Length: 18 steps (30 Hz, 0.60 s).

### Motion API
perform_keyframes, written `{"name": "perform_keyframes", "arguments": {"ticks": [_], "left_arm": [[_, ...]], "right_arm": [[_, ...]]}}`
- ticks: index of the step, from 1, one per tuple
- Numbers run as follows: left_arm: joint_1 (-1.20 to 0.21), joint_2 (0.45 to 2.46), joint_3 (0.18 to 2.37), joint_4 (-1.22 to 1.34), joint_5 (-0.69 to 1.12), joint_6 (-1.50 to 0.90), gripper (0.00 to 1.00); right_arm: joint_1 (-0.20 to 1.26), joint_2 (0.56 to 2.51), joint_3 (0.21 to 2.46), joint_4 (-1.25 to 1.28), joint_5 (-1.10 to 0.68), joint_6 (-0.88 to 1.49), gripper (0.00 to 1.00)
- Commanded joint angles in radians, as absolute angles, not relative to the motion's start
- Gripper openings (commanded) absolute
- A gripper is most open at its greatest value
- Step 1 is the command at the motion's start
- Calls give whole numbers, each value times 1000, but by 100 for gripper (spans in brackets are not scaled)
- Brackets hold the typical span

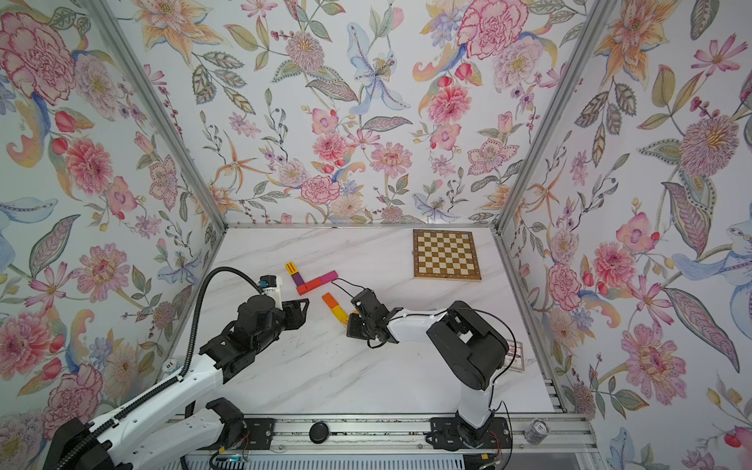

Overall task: Assemble the letter v with building blocks
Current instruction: Adjust the building block at the center of the board.

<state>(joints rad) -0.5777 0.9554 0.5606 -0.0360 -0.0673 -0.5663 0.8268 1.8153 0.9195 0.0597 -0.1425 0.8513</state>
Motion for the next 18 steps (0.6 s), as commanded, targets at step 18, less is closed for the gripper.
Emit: {"name": "perform_keyframes", "arguments": {"ticks": [18], "left_arm": [[-568, 1164, 818, -105, -42, -496, 55]], "right_arm": [[659, 1541, 846, -111, -138, 820, 15]]}}
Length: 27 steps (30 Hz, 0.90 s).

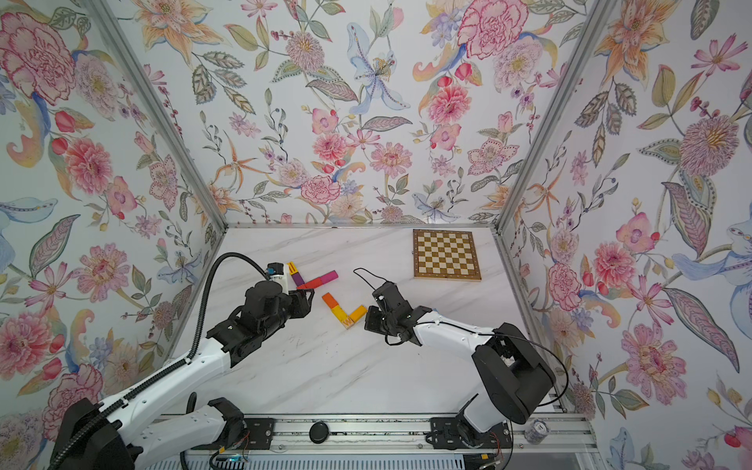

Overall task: Assemble the letter v with building blocks
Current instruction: Adjust the building block at the center of the board.

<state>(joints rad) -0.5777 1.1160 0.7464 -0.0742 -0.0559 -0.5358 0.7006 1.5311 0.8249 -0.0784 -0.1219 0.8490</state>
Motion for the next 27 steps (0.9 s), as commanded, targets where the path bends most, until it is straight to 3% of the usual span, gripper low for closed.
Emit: {"name": "perform_keyframes", "arguments": {"ticks": [1, 9, 15, 27], "left_arm": [[-568, 1186, 841, -109, -36, -491, 55], [-568, 1369, 1050, -190, -25, -454, 54], [-558, 1392, 1075, -124, 9, -461, 54], [-552, 1386, 1068, -131, 26, -482, 54]], "right_arm": [[642, 1549, 855, -106, -150, 815, 16], [555, 1724, 1014, -64, -300, 789, 34], [555, 1849, 1116, -66, -373, 782, 47], [555, 1919, 1127, -48, -420, 794, 57]]}}
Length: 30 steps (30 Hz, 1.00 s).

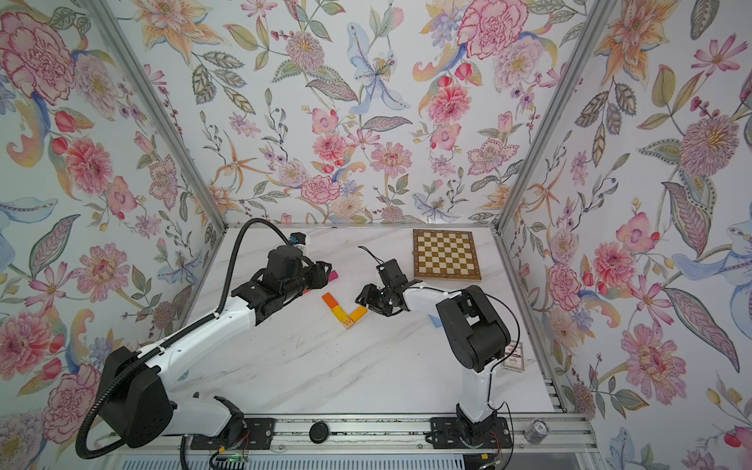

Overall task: Assemble the letter v with building blocks
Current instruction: Adjust the building block at the center of the board.

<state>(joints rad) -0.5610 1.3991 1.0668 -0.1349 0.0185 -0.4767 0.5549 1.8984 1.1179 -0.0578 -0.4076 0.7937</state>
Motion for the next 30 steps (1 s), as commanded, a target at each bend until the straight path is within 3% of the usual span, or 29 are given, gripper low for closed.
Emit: {"name": "perform_keyframes", "arguments": {"ticks": [1, 30], "left_arm": [[-551, 1383, 1065, -133, 27, -482, 54], [-548, 1344, 1026, -141, 17, -486, 54]], "right_arm": [[555, 1923, 1130, -48, -418, 793, 58], [562, 1962, 1154, -101, -376, 775, 55]]}}
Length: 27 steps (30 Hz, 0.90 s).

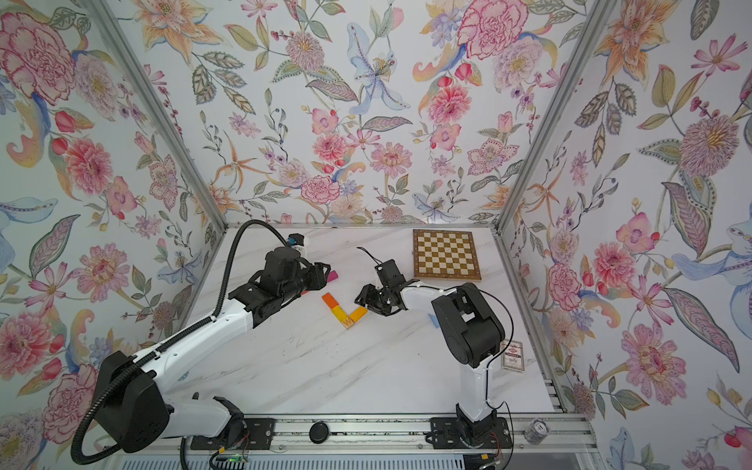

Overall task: Assemble the letter v with building blocks
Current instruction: Adjust the building block at the center of the board.

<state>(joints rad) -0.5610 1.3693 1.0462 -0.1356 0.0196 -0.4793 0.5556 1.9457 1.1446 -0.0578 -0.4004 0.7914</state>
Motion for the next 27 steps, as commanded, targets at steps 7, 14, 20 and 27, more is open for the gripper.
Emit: {"name": "perform_keyframes", "arguments": {"ticks": [7, 14, 20, 27], "left_arm": [[-549, 1353, 1034, -141, 24, -483, 54], [-548, 1359, 1035, -140, 30, -484, 54], [-546, 1357, 1035, -142, 28, -482, 54], [-545, 1353, 1032, -144, 23, -480, 54]], "right_arm": [[563, 1957, 1153, -104, -372, 775, 50], [561, 1959, 1154, -109, -367, 772, 48], [555, 1973, 1174, -124, -359, 761, 52], [560, 1986, 1196, -125, -369, 758, 53]]}}
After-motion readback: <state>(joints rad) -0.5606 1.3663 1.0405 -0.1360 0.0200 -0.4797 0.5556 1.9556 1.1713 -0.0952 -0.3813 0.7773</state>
